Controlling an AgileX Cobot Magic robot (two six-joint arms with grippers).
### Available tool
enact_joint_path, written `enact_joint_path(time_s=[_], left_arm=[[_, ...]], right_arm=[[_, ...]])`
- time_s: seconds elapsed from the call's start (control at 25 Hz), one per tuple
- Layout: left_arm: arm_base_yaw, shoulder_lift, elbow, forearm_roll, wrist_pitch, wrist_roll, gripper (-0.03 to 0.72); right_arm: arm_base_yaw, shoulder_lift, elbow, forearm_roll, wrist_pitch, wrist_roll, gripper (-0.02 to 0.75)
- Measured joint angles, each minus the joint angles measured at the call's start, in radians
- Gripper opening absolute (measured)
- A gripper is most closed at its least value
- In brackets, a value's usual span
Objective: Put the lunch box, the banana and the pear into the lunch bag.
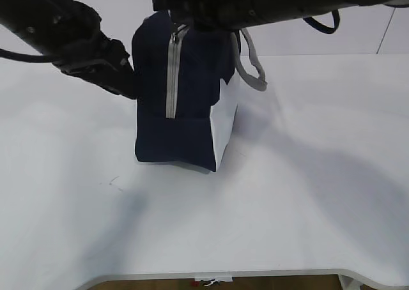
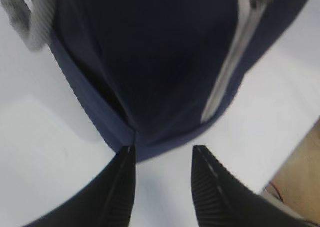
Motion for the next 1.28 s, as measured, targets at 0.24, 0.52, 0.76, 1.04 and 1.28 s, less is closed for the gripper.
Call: enact_joint_path(time_s=[0.24, 0.52, 0.76, 1.04, 1.28], left_arm=[[0.0, 0.003, 0.041, -0.085, -0.125, 0.084, 0.284], [0.0, 0.056, 0.044, -0.175, -0.188, 0.147, 0.281], [0.0, 0.078, 0.044, -0.197, -0.203, 0.175, 0.126], [0.0, 0.07, 0.044, -0.126, -0.162, 0.177, -0.007], [0.012, 0.018, 0.044, -0.039, -0.095, 0.177, -0.008]], right_arm=[[0.0, 0.001, 0.0, 0.031, -0.015, 0.0, 0.013], [0.0, 0.001, 0.0, 0.07, -0.022, 0.0, 0.013], [0.0, 0.002, 0.0, 0.075, -0.022, 0.0, 0.013], [0.0, 0.002, 0.0, 0.076, -0.018, 0.0, 0.013], [0.0, 0.002, 0.0, 0.076, -0.024, -0.002, 0.013]])
